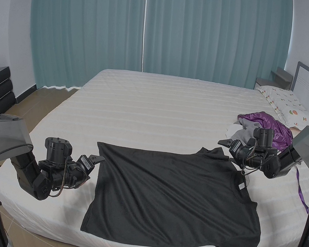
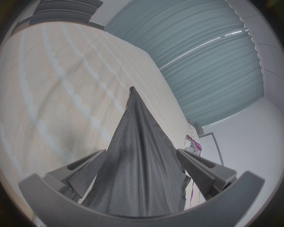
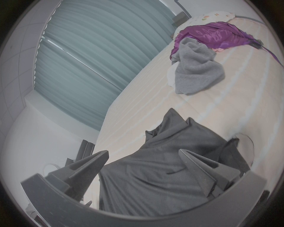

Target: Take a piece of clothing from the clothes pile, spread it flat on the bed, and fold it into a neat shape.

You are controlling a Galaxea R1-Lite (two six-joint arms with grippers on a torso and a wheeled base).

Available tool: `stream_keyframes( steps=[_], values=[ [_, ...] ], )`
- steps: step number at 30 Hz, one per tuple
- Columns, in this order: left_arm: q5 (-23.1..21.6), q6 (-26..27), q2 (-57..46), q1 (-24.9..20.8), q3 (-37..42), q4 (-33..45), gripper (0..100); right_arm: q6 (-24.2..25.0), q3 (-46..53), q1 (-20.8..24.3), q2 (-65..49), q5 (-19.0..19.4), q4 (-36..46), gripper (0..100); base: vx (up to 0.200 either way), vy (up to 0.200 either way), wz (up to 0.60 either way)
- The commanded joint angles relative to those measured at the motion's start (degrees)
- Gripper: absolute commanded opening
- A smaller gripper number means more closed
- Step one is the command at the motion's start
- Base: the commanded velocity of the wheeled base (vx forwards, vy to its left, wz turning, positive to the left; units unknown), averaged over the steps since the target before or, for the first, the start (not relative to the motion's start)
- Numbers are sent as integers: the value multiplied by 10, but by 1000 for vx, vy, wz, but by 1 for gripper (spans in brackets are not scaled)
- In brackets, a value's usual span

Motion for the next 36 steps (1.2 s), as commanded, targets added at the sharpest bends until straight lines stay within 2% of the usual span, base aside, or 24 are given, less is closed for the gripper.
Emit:
stream_keyframes(
  steps=[1, 6, 23, 35, 36],
  values=[
    [0, -9, 4, -11, 8, -6, 100, -34, -79, -1, 63, -12, 33, 100, 0, 0, 0],
    [0, -9, 5, -10, 8, -7, 100, -73, -114, -7, 95, -21, 38, 100, 0, 0, 0],
    [0, -9, 9, -10, 7, -8, 100, -104, -229, -23, 173, -33, 50, 100, 0, 0, 0],
    [0, -9, 12, -10, 6, -8, 100, -121, -269, -36, 221, -34, 54, 100, 0, 0, 0],
    [0, -9, 12, -10, 6, -8, 100, -121, -269, -36, 221, -34, 54, 0, 0, 0, 0]
  ],
)
